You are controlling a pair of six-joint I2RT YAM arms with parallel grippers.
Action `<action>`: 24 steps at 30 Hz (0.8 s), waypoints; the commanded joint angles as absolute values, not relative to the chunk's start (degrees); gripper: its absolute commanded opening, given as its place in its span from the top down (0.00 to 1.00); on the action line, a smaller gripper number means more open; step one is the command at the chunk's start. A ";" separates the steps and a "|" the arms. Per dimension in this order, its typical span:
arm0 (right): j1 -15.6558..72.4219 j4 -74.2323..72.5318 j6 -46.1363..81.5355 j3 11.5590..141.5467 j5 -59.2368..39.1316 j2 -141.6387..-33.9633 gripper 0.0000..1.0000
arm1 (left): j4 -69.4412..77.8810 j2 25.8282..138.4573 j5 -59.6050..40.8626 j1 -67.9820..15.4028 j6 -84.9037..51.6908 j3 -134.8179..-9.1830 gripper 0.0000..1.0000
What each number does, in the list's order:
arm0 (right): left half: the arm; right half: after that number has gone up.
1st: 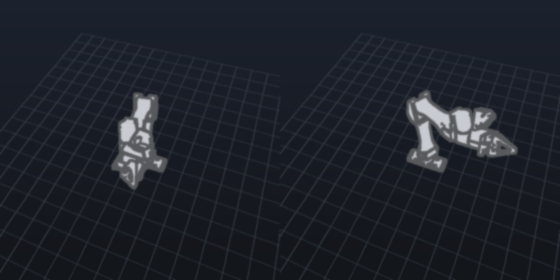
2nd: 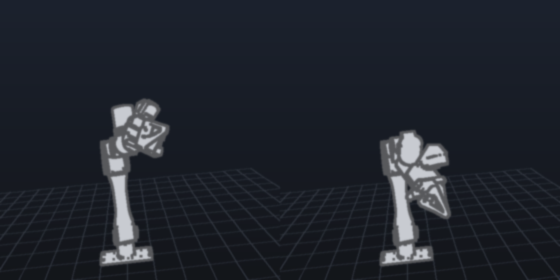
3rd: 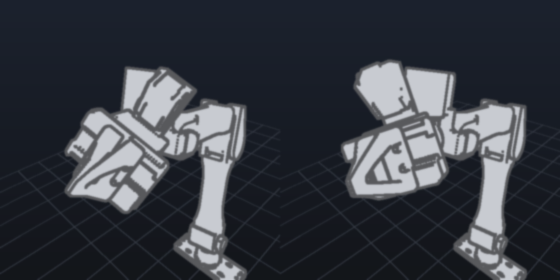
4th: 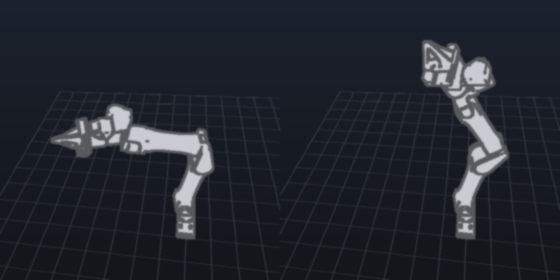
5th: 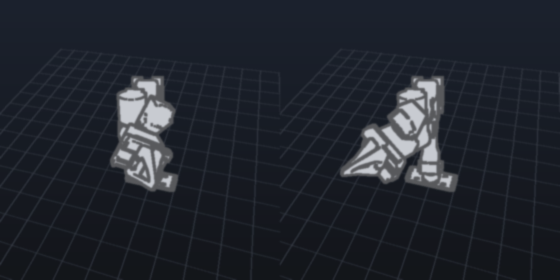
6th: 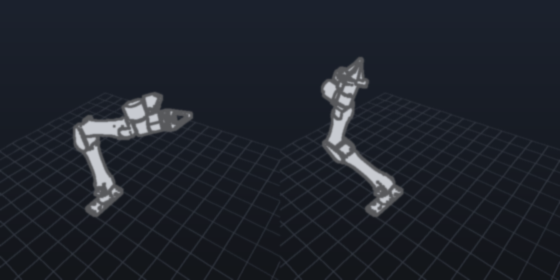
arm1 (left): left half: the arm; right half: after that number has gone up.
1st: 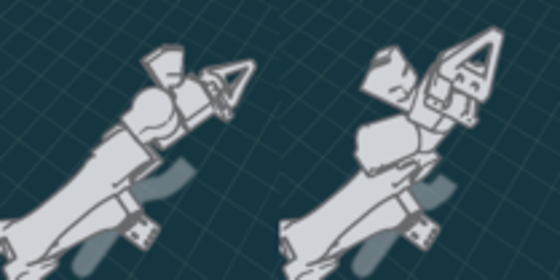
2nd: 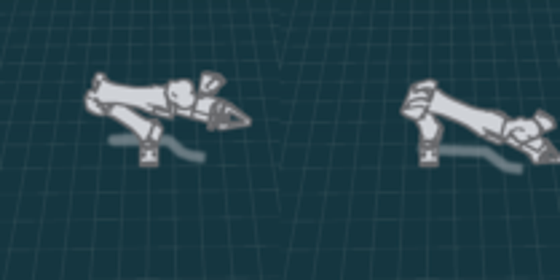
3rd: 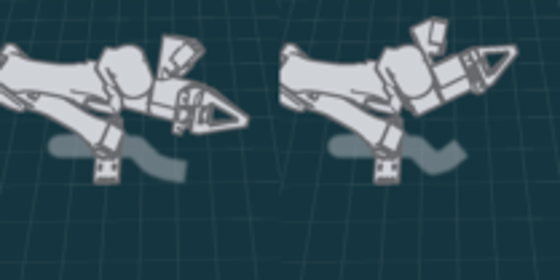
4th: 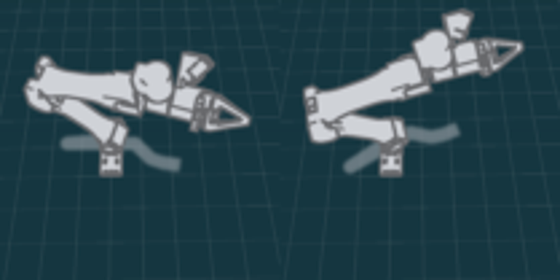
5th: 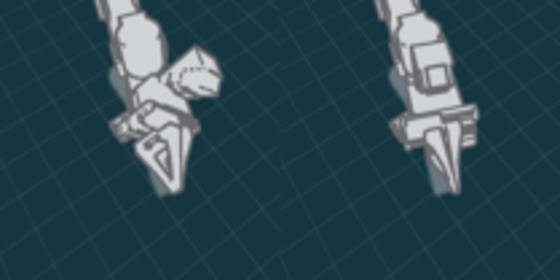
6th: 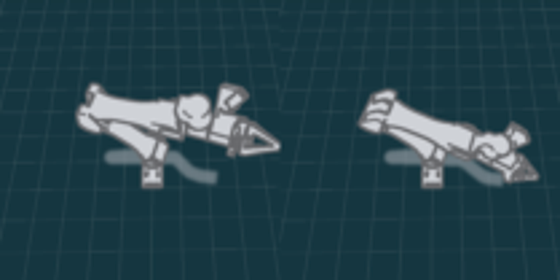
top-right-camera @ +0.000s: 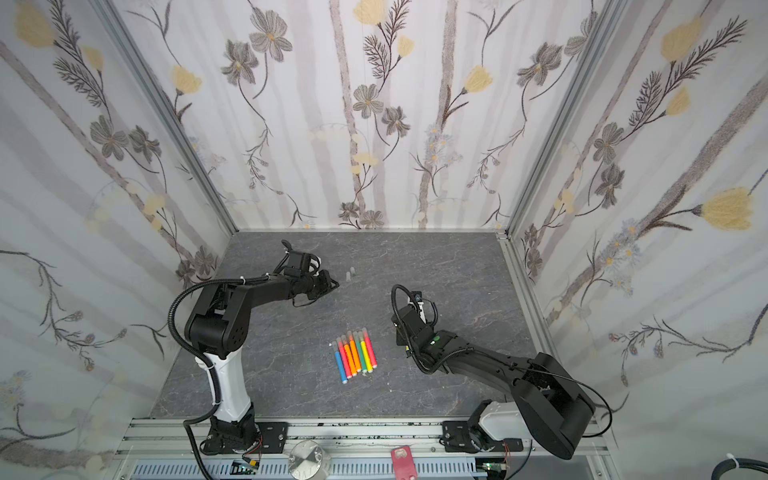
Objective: Open the pen caps
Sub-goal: 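Set the cap down with the left gripper while the right lays down the highlighter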
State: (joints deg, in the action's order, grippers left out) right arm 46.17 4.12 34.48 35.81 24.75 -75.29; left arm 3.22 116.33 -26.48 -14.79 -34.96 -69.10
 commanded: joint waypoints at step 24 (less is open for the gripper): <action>46.24 3.32 35.56 33.68 24.47 -74.84 0.61 | 5.63 123.75 -25.96 -14.84 -36.83 -76.50 0.71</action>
